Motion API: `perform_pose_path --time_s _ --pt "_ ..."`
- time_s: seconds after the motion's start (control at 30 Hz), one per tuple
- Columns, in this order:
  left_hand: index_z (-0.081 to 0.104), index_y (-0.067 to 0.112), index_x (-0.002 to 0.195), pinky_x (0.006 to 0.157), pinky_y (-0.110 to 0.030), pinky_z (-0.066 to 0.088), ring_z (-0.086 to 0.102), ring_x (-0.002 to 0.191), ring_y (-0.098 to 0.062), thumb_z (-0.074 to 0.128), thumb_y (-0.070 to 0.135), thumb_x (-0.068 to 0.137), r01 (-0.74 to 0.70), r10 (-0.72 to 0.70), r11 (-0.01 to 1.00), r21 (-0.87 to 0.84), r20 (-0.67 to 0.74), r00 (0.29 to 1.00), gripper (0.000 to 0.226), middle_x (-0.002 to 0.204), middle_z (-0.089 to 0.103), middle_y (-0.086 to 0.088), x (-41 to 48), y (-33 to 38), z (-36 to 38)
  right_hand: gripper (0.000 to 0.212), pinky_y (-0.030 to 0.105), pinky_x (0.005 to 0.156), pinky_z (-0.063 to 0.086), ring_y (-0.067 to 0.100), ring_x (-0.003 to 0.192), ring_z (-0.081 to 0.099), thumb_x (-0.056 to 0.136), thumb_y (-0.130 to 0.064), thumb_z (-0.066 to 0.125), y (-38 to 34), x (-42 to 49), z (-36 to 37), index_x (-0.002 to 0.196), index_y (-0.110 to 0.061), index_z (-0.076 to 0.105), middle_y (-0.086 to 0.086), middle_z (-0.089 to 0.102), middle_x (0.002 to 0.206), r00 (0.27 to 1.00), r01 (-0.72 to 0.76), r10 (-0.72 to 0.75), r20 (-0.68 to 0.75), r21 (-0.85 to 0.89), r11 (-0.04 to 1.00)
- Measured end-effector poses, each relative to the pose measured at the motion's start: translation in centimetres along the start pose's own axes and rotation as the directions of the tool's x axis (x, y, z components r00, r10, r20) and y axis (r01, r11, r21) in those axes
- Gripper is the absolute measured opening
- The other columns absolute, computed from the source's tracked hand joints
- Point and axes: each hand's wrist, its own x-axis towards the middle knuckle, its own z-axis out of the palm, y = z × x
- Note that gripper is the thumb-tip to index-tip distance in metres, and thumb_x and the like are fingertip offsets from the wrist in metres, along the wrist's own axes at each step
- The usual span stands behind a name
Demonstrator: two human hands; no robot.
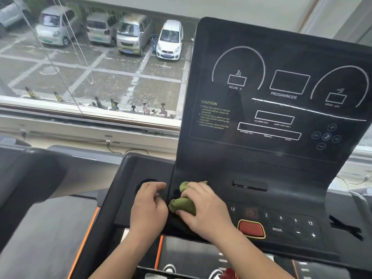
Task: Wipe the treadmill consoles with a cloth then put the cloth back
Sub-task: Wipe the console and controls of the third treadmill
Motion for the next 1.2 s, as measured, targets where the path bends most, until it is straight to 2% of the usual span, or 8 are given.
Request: perform_pose_path --time_s 0.2,0.4,0.63,0.8,0.93,1.0,1.1,1.2 --pt "0.072 0.021 0.107 0.087 -0.025 0.051 0.06 0.098 -0.003 0.055 -0.014 0.081 -0.015 0.016 0.999 -0.028 0.039 0.999 0.046 0.104 0.063 0.017 -1.1 0.1 1.5 0.028 0.014 0.1 0.041 0.005 0.125 0.054 0.076 -0.045 0.074 2.2 -4.9 -0.6 0.099 -0.032 0.063 -0.021 0.061 0.126 0.999 0.038 -0.037 -0.015 0.033 0.999" --pt "0.07 0.023 0.113 0.096 -0.033 0.053 0.062 0.104 -0.008 0.055 -0.011 0.081 -0.013 0.013 1.0 -0.002 0.036 0.999 0.049 0.11 0.062 0.019 -1.8 -0.1 0.7 0.023 0.032 0.095 0.056 0.018 0.118 0.062 0.085 -0.035 0.073 1.2 0.3 1.4 0.106 -0.026 0.069 -0.011 0.066 0.126 0.986 0.084 -0.095 -0.137 -0.09 0.992" --pt "0.068 0.026 0.116 0.097 -0.028 0.054 0.063 0.107 -0.003 0.054 -0.011 0.082 0.004 -0.004 1.0 -0.015 0.0 1.0 0.052 0.113 0.063 0.019 -2.2 -0.1 -0.4 0.024 0.036 0.102 0.053 0.019 0.122 0.059 0.091 -0.043 0.069 -0.2 4.0 2.5 0.107 -0.026 0.069 -0.007 0.065 0.129 0.976 0.034 -0.05 -0.21 -0.079 0.996" --pt "0.069 0.02 0.116 0.096 -0.031 0.054 0.063 0.105 -0.006 0.055 -0.014 0.081 -0.011 0.01 1.0 -0.025 -0.019 1.0 0.051 0.111 0.065 0.012 -1.9 0.4 0.1 0.027 0.032 0.094 0.053 0.016 0.114 0.058 0.087 -0.049 0.065 0.3 0.4 2.0 0.106 -0.031 0.067 -0.014 0.064 0.12 0.99 0.015 -0.02 -0.139 -0.037 0.999" --pt "0.068 0.02 0.118 0.094 -0.037 0.054 0.062 0.103 -0.008 0.056 -0.015 0.082 -0.055 0.056 0.998 -0.024 0.002 0.998 0.052 0.11 0.063 0.012 -1.1 1.8 1.8 0.025 0.038 0.086 0.055 0.022 0.108 0.059 0.086 -0.04 0.062 1.6 -1.2 0.5 0.108 -0.028 0.062 -0.009 0.063 0.117 0.994 0.108 -0.11 -0.009 -0.119 0.987" --pt "0.068 0.019 0.12 0.097 -0.038 0.053 0.061 0.105 -0.01 0.058 -0.016 0.081 -0.108 0.108 0.994 -0.006 0.018 0.994 0.053 0.115 0.062 0.011 -1.0 2.9 3.0 0.025 0.039 0.084 0.055 0.023 0.107 0.059 0.087 -0.039 0.061 2.8 -1.3 -0.5 0.109 -0.029 0.06 -0.009 0.062 0.114 0.997 0.073 -0.073 0.005 -0.171 0.983" --pt "0.069 0.016 0.121 0.1 -0.04 0.051 0.06 0.11 -0.015 0.059 -0.017 0.079 -0.198 0.198 0.98 0.002 0.019 0.98 0.054 0.121 0.059 0.01 -1.1 4.8 4.8 0.021 0.036 0.074 0.051 0.022 0.097 0.059 0.085 -0.044 0.061 4.7 -2.3 -1.8 0.101 -0.031 0.059 -0.011 0.061 0.104 0.993 -0.06 0.032 -0.112 -0.256 0.965" --pt "0.068 0.019 0.121 0.088 -0.037 0.053 0.061 0.098 -0.011 0.063 -0.015 0.081 -0.264 0.264 0.964 -0.005 0.067 0.962 0.052 0.111 0.058 0.015 -1.6 6.6 6.5 0.019 0.035 0.072 0.05 0.02 0.092 0.059 0.086 -0.049 0.061 7.1 -4.1 -2.7 0.096 -0.032 0.061 -0.012 0.062 0.098 0.963 -0.194 0.139 -0.231 -0.237 0.952"
